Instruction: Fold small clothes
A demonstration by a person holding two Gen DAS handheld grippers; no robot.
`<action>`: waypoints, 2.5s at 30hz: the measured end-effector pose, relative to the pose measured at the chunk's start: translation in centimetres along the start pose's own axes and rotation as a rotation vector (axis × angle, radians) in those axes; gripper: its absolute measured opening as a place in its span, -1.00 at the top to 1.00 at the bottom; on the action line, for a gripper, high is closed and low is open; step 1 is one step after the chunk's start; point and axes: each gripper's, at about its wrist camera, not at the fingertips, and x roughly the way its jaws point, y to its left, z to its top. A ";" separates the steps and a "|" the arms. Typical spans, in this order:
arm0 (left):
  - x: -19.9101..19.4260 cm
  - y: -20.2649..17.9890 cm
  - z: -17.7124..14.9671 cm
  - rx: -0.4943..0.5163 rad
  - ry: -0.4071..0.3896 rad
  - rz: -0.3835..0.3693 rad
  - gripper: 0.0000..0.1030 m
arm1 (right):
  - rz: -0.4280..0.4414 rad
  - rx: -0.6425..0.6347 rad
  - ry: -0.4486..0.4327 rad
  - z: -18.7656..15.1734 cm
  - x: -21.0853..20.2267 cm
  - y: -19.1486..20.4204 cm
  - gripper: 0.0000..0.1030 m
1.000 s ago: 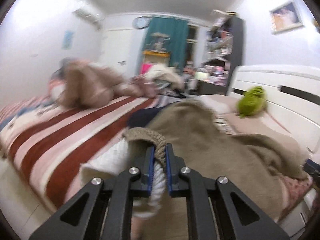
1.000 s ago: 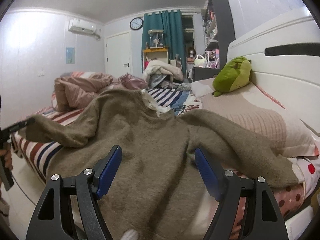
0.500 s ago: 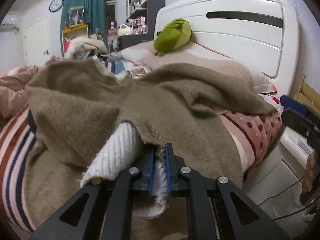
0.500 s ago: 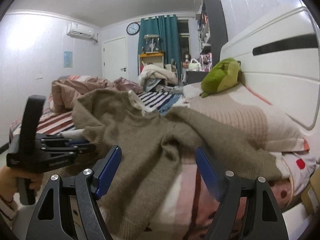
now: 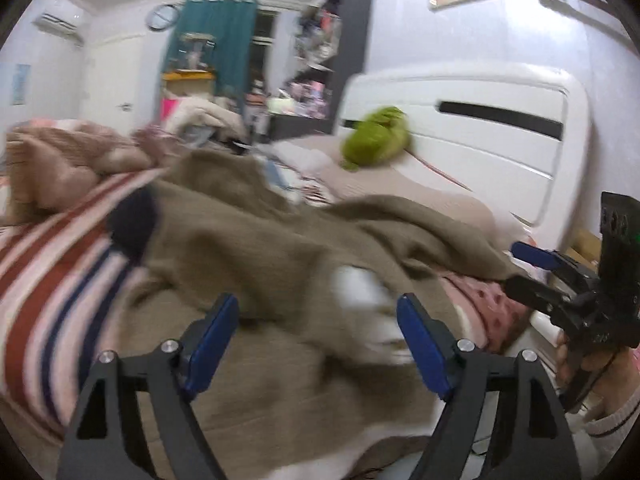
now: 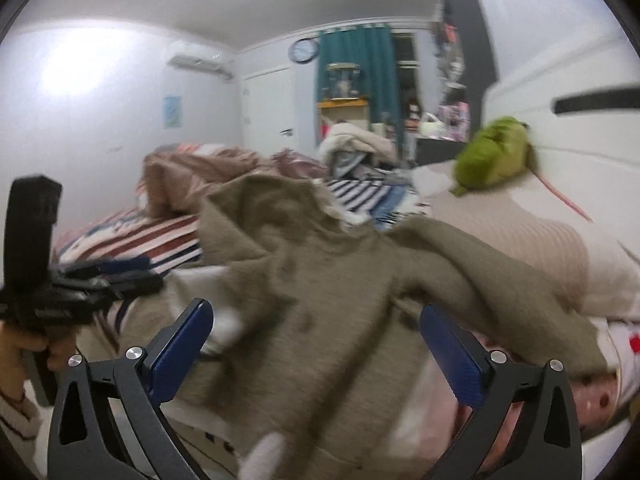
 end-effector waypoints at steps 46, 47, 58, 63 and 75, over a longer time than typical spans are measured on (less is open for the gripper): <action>2.3 14.4 -11.7 -0.408 0.249 0.080 -0.72 | 0.256 0.429 0.493 -9.4 5.7 -7.5 -0.52; 2.9 14.4 -12.4 -0.430 0.279 0.076 -0.72 | 0.274 0.441 0.503 -10.4 5.7 -7.3 -0.52; 6.1 11.8 -14.9 -0.534 0.417 -0.033 -0.25 | 0.320 0.603 0.549 -15.9 7.0 -7.9 -0.59; 6.3 10.4 -13.4 -0.510 0.393 -0.042 0.55 | 0.427 0.627 0.499 -15.5 7.5 -7.4 -0.52; -0.8 8.0 -8.2 -0.408 0.252 -0.083 0.69 | 0.363 0.534 0.372 -12.6 0.9 -7.5 0.86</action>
